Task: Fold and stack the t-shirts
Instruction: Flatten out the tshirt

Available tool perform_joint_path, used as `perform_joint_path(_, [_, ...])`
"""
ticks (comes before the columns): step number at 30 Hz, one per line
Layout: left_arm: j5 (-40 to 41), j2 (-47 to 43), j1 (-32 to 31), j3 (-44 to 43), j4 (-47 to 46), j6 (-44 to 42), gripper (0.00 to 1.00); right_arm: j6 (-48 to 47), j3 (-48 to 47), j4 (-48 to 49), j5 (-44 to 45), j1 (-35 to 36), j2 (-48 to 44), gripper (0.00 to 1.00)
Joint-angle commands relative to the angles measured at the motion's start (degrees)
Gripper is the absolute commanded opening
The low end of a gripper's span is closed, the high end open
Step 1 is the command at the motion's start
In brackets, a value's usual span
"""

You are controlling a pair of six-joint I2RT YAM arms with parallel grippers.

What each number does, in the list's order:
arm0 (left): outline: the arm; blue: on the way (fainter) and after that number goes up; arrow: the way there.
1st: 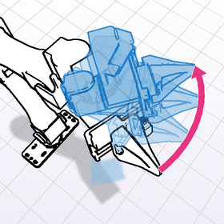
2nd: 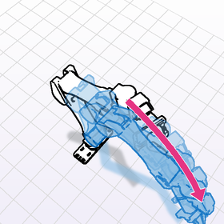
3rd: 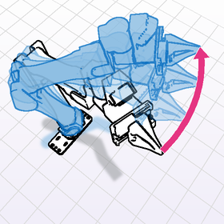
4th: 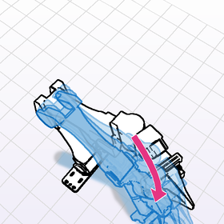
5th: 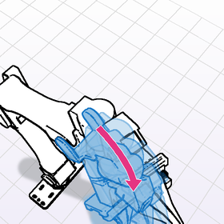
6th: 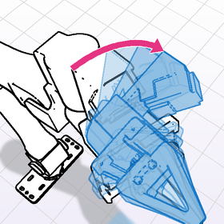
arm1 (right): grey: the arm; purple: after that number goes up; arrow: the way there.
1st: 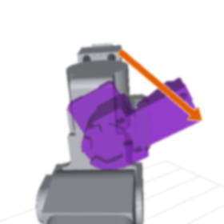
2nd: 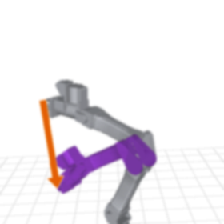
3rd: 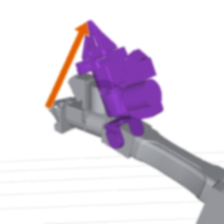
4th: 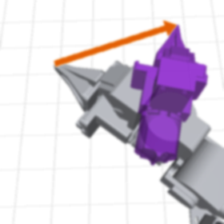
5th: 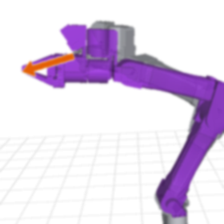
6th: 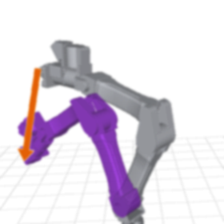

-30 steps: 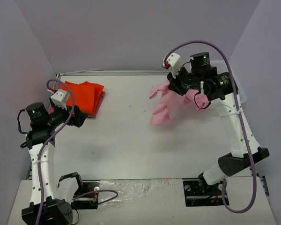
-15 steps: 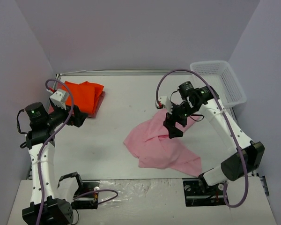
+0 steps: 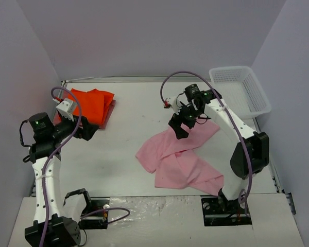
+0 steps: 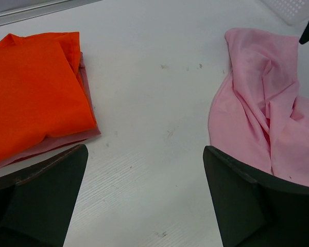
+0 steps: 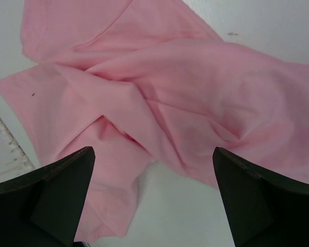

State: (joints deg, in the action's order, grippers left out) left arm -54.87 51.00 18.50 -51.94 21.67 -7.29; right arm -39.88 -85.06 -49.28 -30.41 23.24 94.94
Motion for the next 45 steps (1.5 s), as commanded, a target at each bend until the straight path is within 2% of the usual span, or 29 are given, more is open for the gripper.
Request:
perform_joint_path(1, [-2.4, 0.1, 0.5, -0.3, -1.8, -0.4, 0.94, 3.0, -4.6, 1.9, 4.8, 0.4, 5.0, 0.95])
perform_joint_path(17, [-2.3, 0.6, 0.5, -0.2, -1.5, -1.1, 0.94, 7.1, -20.0, 4.9, 9.1, 7.9, 25.7, 0.95])
perform_joint_path(28, [-1.6, 1.4, 0.6, -0.4, -0.8, -2.3, 0.94, 4.3, -15.5, 4.7, 8.4, 10.9, 29.3, 0.93])
perform_joint_path(36, [-1.2, 1.2, 0.6, -1.1, 0.5, -3.5, 0.94, 4.2, -11.8, 6.5, 8.9, 11.3, 31.2, 0.87])
perform_joint_path(39, [-1.3, 1.1, 0.6, -1.2, 0.7, -3.6, 0.94, 4.2, -10.9, 6.5, 9.0, 11.7, 32.6, 0.71])
perform_joint_path(42, [-1.5, 0.9, 0.6, -1.1, 0.7, -3.5, 0.94, 4.6, -10.6, 6.5, 9.8, 12.6, 33.4, 0.40])
perform_joint_path(43, [-1.6, 0.8, 0.6, -1.1, 0.7, -3.5, 0.94, 4.9, -10.6, 6.6, 10.0, 12.9, 33.3, 0.21])
perform_joint_path(44, [-1.6, 0.8, 0.6, -1.1, 0.7, -3.5, 0.94, 5.0, -10.7, 6.5, 10.2, 13.2, 33.2, 0.14])
perform_joint_path(45, [-1.6, 0.9, 0.6, -1.1, 0.7, -3.5, 0.94, 5.2, -11.0, 6.4, 10.9, 14.1, 32.6, 0.00])
